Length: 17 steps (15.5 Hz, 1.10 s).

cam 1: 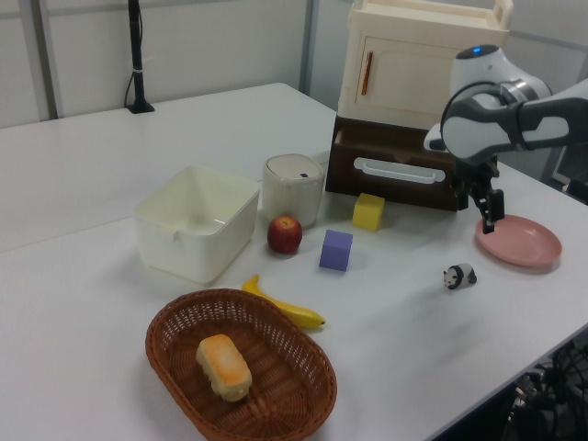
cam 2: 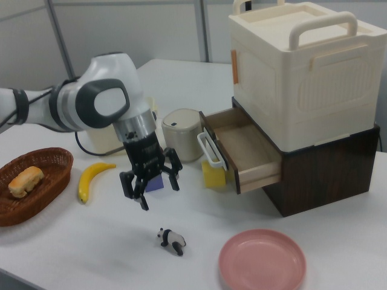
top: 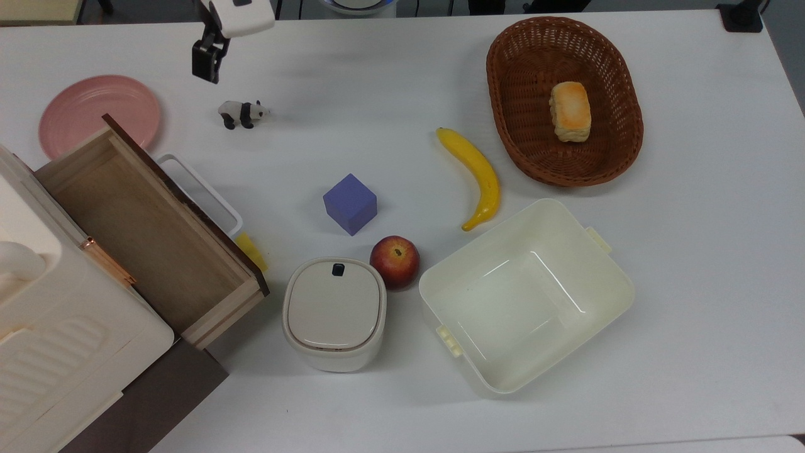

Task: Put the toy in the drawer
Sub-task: 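Move the open gripper over the black-and-white panda toy and lower it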

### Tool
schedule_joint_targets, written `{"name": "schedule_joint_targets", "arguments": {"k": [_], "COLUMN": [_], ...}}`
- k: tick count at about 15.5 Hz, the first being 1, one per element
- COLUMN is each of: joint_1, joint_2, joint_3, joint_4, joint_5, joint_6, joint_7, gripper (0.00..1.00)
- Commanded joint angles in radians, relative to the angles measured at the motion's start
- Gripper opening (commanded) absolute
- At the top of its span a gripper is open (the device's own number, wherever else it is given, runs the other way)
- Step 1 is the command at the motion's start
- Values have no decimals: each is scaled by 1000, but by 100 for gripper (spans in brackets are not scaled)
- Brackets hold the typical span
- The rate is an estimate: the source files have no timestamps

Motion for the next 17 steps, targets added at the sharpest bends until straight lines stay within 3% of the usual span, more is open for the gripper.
{"name": "schedule_joint_targets", "arguments": {"k": [1, 8, 17], "joint_1": [6, 2, -25], "joint_2": [23, 141, 182], "joint_3": [-12, -12, -12], "joint_4": [-42, -37, -39], "joint_5": [-28, -20, -14], "joint_6": [50, 176, 211], "joint_7": [-19, -11, -14], "gripper": [100, 100, 100]}}
